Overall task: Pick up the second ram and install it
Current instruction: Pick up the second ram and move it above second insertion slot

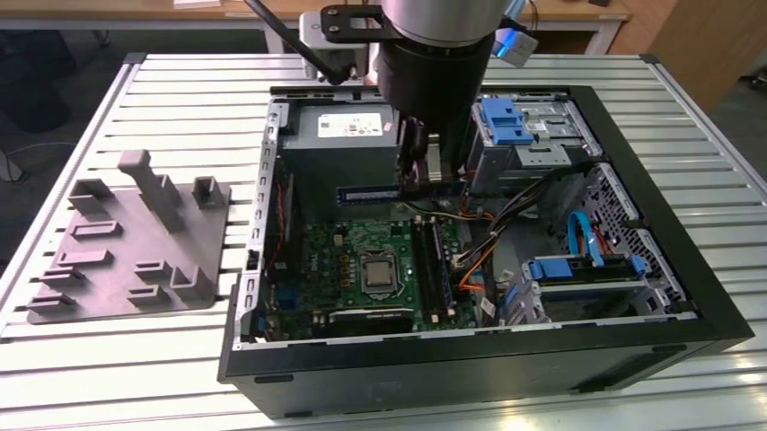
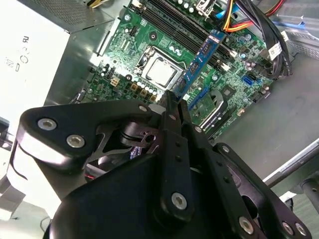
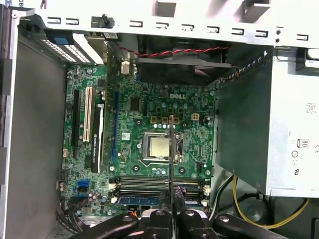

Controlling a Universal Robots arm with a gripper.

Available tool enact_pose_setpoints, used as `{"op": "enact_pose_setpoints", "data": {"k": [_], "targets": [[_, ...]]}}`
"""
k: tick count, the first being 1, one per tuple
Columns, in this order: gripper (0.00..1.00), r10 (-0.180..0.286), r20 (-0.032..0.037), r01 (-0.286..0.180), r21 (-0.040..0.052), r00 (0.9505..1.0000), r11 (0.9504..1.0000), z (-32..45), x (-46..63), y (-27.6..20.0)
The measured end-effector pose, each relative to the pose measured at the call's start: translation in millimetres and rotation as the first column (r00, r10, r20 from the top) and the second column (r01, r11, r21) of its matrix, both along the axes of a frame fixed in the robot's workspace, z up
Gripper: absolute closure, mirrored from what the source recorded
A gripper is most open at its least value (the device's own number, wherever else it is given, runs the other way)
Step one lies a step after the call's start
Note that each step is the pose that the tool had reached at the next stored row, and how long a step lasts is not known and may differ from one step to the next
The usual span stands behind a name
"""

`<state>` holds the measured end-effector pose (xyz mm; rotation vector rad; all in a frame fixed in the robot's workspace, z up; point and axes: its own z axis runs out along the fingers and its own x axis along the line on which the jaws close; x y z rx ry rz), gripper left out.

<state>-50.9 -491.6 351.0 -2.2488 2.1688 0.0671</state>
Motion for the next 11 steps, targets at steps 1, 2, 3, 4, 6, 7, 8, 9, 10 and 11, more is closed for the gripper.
{"op": "enact_pose_setpoints", "data": {"k": [1, 2, 3, 4, 6, 7, 8, 9, 10, 11], "targets": [[0.86, 0.0, 0.0, 0.0, 0.0001, 1.0, 1.0, -0.7, 0.0, 0.0], [0.86, 0.0, 0.0, 0.0, 0.0001, 1.0, 1.0, -1.4, 0.0, 0.0], [0.86, 0.0, 0.0001, 0.0, 0.0001, 1.0, 1.0, -2.0, 0.0, 0.0], [0.86, 0.0, 0.0001, 0.0, 0.0002, 1.0, 1.0, -2.7, 0.0, 0.0], [0.86, 0.0, 0.0, 0.0, 0.0001, 1.0, 1.0, -4.0, 0.0, 0.0], [0.86, 0.0, 0.0, 0.0, 0.0001, 1.0, 1.0, -4.6, 0.0, -0.1], [0.86, 0.0, 0.0, 0.0, 0.0001, 1.0, 1.0, -5.3, 0.0, -0.1], [0.86, 0.0, 0.0, 0.0, 0.0002, 1.0, 1.0, -5.9, 0.0, -0.1], [0.86, 0.0, 0.0, 0.0, 0.0, 1.0, 1.0, -6.5, 0.0, -0.1], [0.86, 0.0, 0.0, 0.0, 0.0001, 1.0, 1.0, -7.1, 0.0, -0.1]]}}
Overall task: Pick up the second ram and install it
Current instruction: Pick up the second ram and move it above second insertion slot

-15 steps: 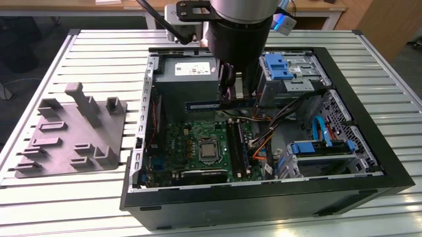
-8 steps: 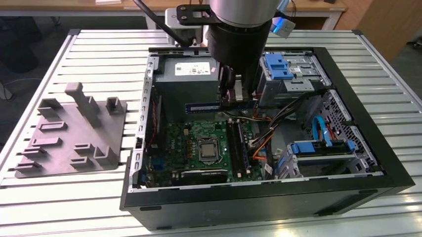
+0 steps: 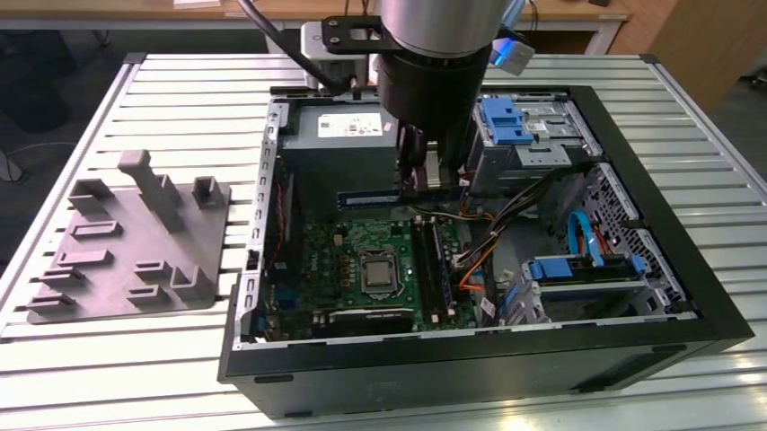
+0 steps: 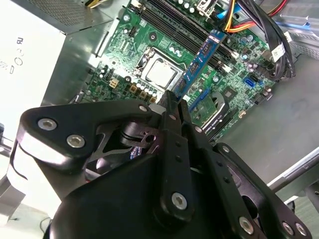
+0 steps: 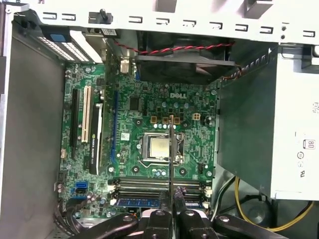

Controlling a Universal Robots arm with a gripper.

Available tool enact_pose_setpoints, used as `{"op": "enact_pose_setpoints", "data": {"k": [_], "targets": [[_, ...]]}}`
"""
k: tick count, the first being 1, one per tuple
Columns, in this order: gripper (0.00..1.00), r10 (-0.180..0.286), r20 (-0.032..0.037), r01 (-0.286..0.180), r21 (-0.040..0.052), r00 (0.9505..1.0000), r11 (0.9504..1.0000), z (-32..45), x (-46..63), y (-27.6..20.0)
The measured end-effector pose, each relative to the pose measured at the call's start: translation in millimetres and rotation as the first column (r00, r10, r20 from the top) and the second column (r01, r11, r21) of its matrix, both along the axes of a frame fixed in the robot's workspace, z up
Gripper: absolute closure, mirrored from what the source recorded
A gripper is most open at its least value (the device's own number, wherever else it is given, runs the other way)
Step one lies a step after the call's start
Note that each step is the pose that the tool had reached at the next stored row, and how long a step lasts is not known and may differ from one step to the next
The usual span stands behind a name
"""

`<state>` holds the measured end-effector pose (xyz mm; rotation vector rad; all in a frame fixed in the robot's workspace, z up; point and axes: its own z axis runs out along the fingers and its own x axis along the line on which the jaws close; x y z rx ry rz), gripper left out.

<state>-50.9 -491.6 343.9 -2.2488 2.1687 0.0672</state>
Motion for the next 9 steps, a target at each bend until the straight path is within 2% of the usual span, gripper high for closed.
{"op": "enact_pose_setpoints", "data": {"k": [9], "targets": [[0.86, 0.0, 0.0, 0.0, 0.0, 1.0, 1.0, -6.7, 0.0, -0.4]]}}
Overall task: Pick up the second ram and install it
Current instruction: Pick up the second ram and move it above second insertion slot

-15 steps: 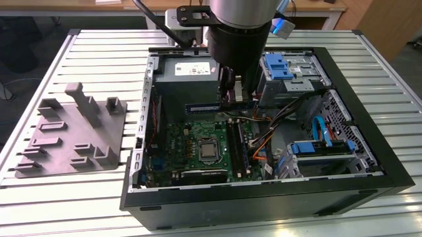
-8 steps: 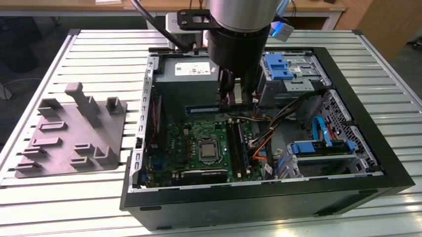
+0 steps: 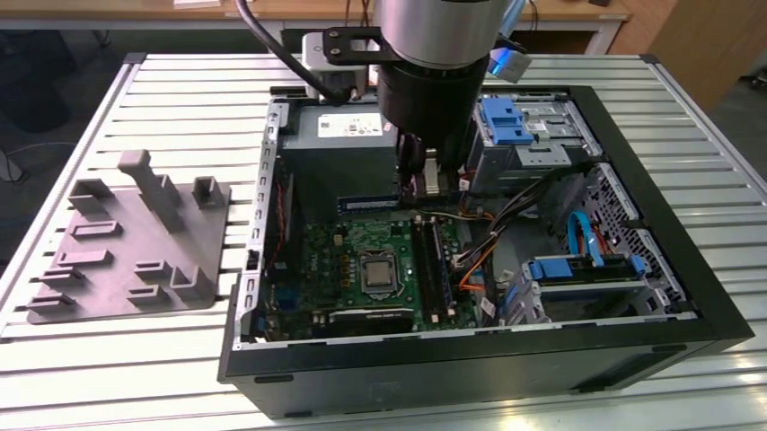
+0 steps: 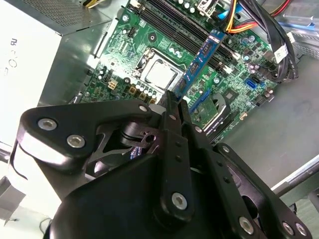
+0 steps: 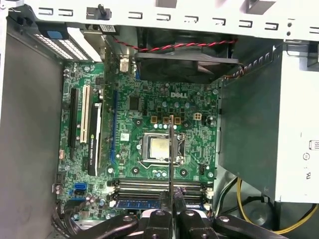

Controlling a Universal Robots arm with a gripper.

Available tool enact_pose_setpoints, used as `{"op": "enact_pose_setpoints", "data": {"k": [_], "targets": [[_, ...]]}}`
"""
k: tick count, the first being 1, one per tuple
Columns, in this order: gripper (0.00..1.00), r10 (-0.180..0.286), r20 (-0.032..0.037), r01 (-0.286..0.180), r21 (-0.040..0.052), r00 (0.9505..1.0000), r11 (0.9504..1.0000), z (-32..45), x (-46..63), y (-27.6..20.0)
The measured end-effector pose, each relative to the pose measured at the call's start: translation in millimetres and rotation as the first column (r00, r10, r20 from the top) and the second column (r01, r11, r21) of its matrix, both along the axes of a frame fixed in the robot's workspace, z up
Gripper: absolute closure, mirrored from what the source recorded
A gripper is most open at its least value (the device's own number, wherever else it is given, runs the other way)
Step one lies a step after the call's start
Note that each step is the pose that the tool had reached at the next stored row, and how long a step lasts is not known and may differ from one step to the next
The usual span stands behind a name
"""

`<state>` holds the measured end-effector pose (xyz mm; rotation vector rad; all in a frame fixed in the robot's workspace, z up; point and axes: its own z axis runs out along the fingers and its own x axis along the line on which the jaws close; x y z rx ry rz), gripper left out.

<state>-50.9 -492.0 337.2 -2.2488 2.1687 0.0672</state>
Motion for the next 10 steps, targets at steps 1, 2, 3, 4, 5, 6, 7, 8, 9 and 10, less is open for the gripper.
{"op": "enact_pose_setpoints", "data": {"k": [1, 2, 3, 4, 5, 6, 7, 8, 9, 10], "targets": [[0.86, 0.0, 0.0, 0.0, 0.0, 1.0, 1.0, -0.9, 0.0, -0.1], [0.86, 0.0, 0.0, 0.0, 0.0, 1.0, 1.0, -1.6, 0.0, -0.1], [0.86, 0.0, 0.0, 0.0, 0.0, 1.0, 1.0, -2.3, 0.0, -0.2], [0.86, 0.0, 0.0, 0.0, 0.0, 1.0, 1.0, -3.1, 0.0, -0.4], [0.86, 0.0, 0.0, 0.0, 0.0, 1.0, 1.0, -4.3, 0.0, -0.6], [0.86, 0.0, 0.0, 0.0, 0.0, 1.0, 1.0, -5.7, 0.0, -0.7], [0.86, 0.0, 0.0, 0.0, 0.0, 1.0, 1.0, -7.5, 0.5, -0.7], [0.86, 0.0, 0.0, 0.0, 0.0, 1.0, 1.0, -9.2, 0.7, -0.7], [0.86, 0.0, 0.0, 0.0, 0.0001, 1.0, 1.0, -10.9, 1.2, -0.7], [0.86, -0.002, 0.0, 0.002, 0.0, 1.0, 1.0, -12.4, 2.0, -0.7]]}}
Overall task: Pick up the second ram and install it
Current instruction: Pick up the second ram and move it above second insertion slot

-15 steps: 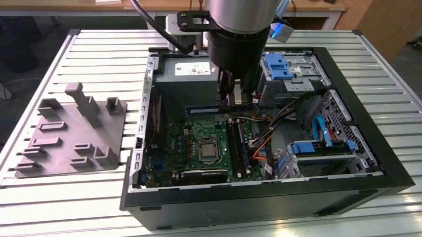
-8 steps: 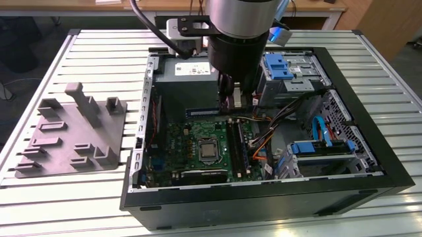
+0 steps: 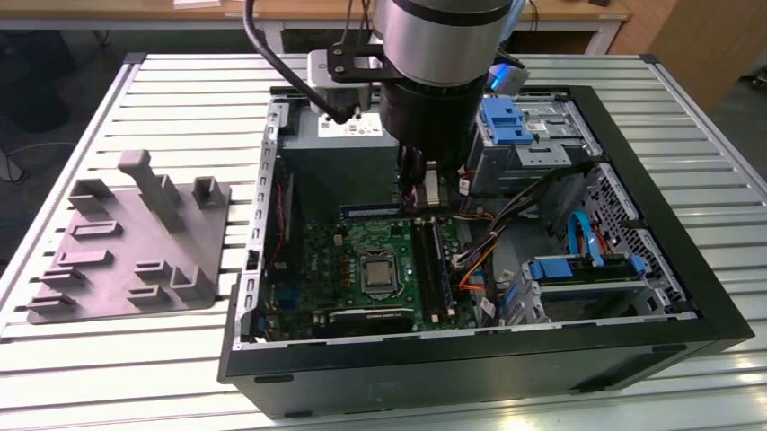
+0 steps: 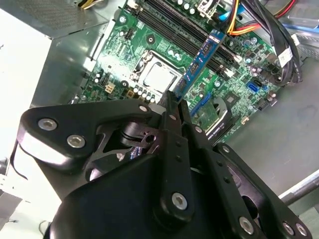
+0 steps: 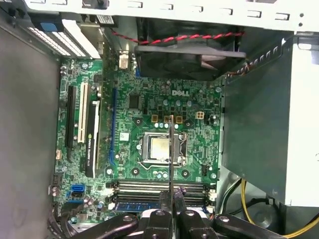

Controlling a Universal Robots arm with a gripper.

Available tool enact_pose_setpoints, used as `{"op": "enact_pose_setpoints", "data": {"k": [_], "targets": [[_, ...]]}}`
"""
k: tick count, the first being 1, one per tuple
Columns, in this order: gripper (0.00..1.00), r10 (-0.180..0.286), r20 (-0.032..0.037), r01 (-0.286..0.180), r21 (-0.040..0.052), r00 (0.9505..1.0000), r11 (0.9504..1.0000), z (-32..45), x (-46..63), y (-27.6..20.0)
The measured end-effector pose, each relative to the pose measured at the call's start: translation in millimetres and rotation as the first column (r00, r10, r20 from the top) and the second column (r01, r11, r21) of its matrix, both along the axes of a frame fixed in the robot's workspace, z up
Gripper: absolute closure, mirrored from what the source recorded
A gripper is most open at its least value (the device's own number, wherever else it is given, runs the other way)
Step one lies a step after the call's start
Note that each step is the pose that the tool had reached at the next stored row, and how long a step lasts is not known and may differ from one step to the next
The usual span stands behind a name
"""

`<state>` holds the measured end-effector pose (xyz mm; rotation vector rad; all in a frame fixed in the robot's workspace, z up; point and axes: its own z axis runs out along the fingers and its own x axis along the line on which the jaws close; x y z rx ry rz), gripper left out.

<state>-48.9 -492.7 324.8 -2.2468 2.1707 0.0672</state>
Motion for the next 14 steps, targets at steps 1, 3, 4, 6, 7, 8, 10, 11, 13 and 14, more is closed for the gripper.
{"op": "enact_pose_setpoints", "data": {"k": [1, 3, 4, 6, 7, 8, 10, 11, 13, 14], "targets": [[0.86, -0.006, 0.0001, 0.006, 0.0001, 1.0, 1.0, -1.4, 0.2, 0.0], [0.86, -0.036, 0.0001, 0.036, 0.0, 0.9993, 0.9993, -3.7, 0.3, -0.1], [0.86, -0.054, 0.0001, 0.054, 0.0, 0.9985, 0.9985, -4.8, 0.3, -0.1], [0.86, -0.081, 0.0, 0.081, 0.0001, 0.9967, 0.9967, -6.4, 0.7, 0.0], [0.86, -0.082, 0.0, 0.082, -0.0002, 0.9966, 0.9966, -6.7, 1.7, 0.0], [0.86, -0.082, 0.0, 0.082, -0.0001, 0.9966, 0.9966, -7.1, 2.7, 0.0], [0.86, -0.082, 0.0001, 0.082, 0.0001, 0.9966, 0.9966, -8.7, 4.9, -0.1], [0.86, -0.082, 0.0001, 0.082, 0.0001, 0.9966, 0.9966, -9.8, 5.8, -0.1], [0.86, -0.082, 0.0001, 0.082, 0.0, 0.9966, 0.9966, -11.8, 6.9, -0.4], [0.86, -0.082, 0.0001, 0.082, 0.0, 0.9966, 0.9966, -13.1, 7.4, -0.6]]}}
